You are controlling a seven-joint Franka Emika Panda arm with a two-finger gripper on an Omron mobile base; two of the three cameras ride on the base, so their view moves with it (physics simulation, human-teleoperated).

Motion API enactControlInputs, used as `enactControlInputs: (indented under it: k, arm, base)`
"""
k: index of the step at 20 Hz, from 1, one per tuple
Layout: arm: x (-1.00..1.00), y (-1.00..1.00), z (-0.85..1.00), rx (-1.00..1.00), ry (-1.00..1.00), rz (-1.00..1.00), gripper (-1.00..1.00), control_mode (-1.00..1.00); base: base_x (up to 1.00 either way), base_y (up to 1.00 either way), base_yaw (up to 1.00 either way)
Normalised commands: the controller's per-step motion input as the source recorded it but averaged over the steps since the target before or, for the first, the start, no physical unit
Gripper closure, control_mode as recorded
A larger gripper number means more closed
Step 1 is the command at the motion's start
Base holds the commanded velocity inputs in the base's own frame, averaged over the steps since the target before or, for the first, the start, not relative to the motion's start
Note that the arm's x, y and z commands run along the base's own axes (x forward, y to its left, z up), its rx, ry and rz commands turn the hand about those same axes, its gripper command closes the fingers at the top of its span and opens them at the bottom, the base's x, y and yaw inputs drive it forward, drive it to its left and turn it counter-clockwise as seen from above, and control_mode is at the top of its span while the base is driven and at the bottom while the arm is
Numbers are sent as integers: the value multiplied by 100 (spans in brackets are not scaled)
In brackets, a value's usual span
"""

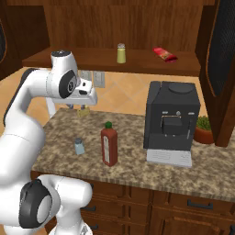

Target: Put the shaker and condiment bottle from the counter next to their counterparts in the cabinet.

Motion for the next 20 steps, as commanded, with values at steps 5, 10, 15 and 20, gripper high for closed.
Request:
enactControlInputs:
  k: [5, 10, 15, 20]
  arm:
    - [0, 14, -1, -2, -2, -11, -100, -100]
    - [0, 24, 0, -7, -16, -27, -100, -100]
    - [0, 31, 0, -6, -27, -42, -100, -100]
    - [0, 39, -3, -10, -20, -35, -100, -100]
  base:
    - [0, 0, 0]
    - [0, 0, 0]
    - [0, 0, 0]
    - [0, 0, 0]
